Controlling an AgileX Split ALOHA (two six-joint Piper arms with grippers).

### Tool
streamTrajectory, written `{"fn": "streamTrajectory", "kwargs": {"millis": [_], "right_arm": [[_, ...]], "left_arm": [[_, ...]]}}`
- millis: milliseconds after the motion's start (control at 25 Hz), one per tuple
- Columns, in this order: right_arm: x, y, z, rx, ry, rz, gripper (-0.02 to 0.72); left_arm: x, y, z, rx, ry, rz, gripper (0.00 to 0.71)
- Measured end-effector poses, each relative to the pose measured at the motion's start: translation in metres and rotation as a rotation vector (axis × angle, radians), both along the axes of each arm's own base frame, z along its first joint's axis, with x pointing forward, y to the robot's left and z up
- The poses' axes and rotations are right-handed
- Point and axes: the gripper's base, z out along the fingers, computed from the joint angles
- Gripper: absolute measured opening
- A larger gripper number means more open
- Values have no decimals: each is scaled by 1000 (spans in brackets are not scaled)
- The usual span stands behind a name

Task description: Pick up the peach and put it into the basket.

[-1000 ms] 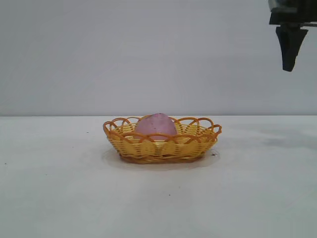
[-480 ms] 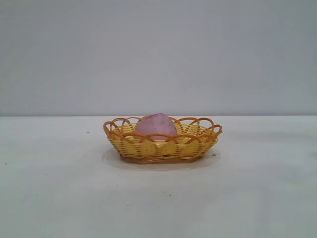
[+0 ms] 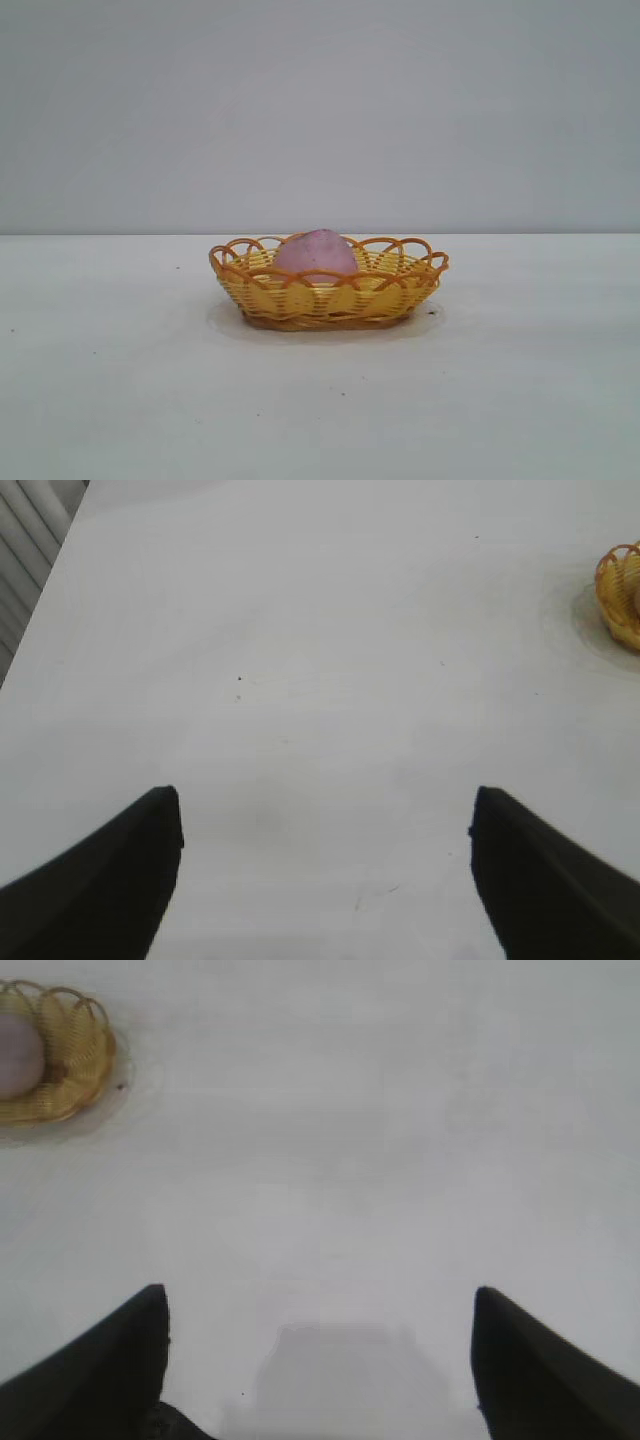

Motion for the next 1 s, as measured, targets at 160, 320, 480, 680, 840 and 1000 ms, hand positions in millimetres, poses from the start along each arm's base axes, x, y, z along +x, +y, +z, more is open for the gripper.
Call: {"fn": "streamTrajectory", "kwargs": {"millis": [160, 320, 480, 680, 840, 1000], "right_arm": [[-28, -3, -16, 10, -50, -4, 531], [-48, -5, -34, 12, -91, -4, 531], [-65, -6, -47, 19, -167, -4, 531], [-86, -8, -47, 33, -313, -4, 531], [-87, -8, -47, 34, -322, -4, 531], [-87, -8, -47, 34, -322, -4, 531]], "left_arm": [[0, 0, 0, 0, 0, 0, 571], [0, 0, 0, 0, 0, 0, 571], [0, 0, 0, 0, 0, 0, 571], [0, 0, 0, 0, 0, 0, 571], [0, 0, 0, 0, 0, 0, 571], [0, 0, 0, 0, 0, 0, 571]]}}
